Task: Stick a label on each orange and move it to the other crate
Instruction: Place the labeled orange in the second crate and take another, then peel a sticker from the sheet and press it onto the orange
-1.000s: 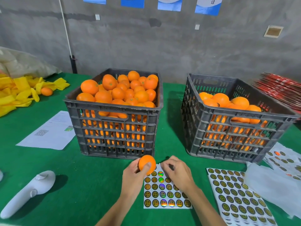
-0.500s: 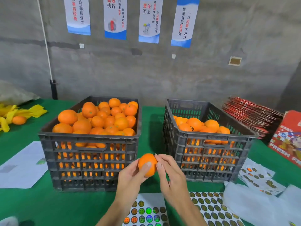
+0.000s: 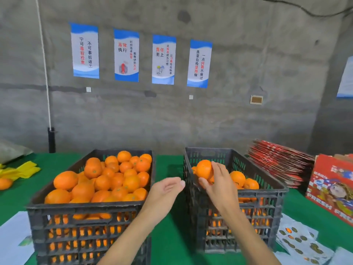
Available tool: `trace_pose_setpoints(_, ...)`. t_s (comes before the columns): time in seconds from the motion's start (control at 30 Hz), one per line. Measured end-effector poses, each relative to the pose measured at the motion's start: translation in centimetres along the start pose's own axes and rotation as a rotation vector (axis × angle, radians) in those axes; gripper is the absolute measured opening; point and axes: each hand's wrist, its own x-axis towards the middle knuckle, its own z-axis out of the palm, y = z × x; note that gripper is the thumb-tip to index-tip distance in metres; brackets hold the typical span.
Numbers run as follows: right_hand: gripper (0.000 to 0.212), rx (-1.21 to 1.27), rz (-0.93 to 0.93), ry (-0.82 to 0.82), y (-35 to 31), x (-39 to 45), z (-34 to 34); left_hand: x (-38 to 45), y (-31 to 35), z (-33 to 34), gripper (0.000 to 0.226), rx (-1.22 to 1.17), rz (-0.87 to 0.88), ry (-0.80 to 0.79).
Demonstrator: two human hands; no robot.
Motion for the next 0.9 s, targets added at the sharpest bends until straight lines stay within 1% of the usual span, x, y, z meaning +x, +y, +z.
trace_pose_setpoints(0.03, 0.064, -0.001, 0.043, 0.001, 0.7, 1.0, 0.2, 0.1, 0.2, -1.1, 0.027, 0.020, 0.002, -0.017)
trace_pose_setpoints(0.07, 0.058, 0.005, 0.081, 0.001, 1.3, 1.8, 0.4, 0.3, 0.4, -2.4, 0.027, 0.028, 0.023, -0.012)
trace_pose_setpoints(0.1, 0.050, 0.011, 0.116, -0.003, 1.7, 2.4, 0.7, 0.6, 0.5, -3.8, 0.028, 0.027, 0.044, 0.020)
trace_pose_setpoints(0.17, 0.036, 0.026, 0.181, 0.008, 1.9, 2.7, 1.4, 0.9, 1.0, -7.0, 0.017, 0.049, 0.090, 0.125)
trace_pose_setpoints(0.2, 0.033, 0.033, 0.196, 0.026, 1.6, 2.7, 1.9, 1.0, 1.1, -8.6, 0.012, 0.091, 0.110, 0.189)
trace_pose_setpoints(0.27, 0.032, 0.064, 0.153, 0.071, 0.1, 2.3, 2.7, 1.2, 1.1, -11.8, 0.014, 0.267, 0.168, 0.316)
trace_pose_setpoints(0.37, 0.029, 0.139, 0.003, 0.128, -3.4, 1.1, 4.1, 1.5, 0.9, -16.3, 0.026, 0.693, 0.267, 0.489)
trace_pose_setpoints(0.43, 0.030, 0.193, -0.070, 0.120, -5.9, 0.0, 5.0, 1.7, 1.0, -19.6, 0.039, 0.981, 0.217, 0.555)
trace_pose_setpoints(0.47, 0.031, 0.222, -0.098, 0.101, -7.1, -0.4, 5.4, 1.7, 1.0, -21.2, 0.045, 1.079, 0.152, 0.573)
trace_pose_setpoints(0.53, 0.033, 0.286, -0.139, 0.056, -9.5, -1.3, 5.9, 1.9, 0.7, -24.0, 0.054, 1.195, -0.016, 0.593)
trace_pose_setpoints(0.63, 0.035, 0.394, -0.198, -0.003, -13.3, -2.4, 6.6, 2.3, -0.1, -26.8, 0.060, 1.251, -0.229, 0.536)
trace_pose_setpoints(0.7, 0.034, 0.448, -0.228, -0.017, -15.1, -3.0, 7.1, 2.7, -0.6, -27.7, 0.060, 1.269, -0.270, 0.497)
trace_pose_setpoints(0.83, 0.032, 0.509, -0.194, -0.033, -16.0, -3.5, 7.4, 3.0, -0.7, -28.5, 0.058, 1.234, -0.198, 0.513)
trace_pose_setpoints(0.9, 0.032, 0.529, -0.175, -0.027, -15.7, -3.7, 7.2, 2.6, -0.5, -27.8, 0.058, 1.160, -0.077, 0.575)
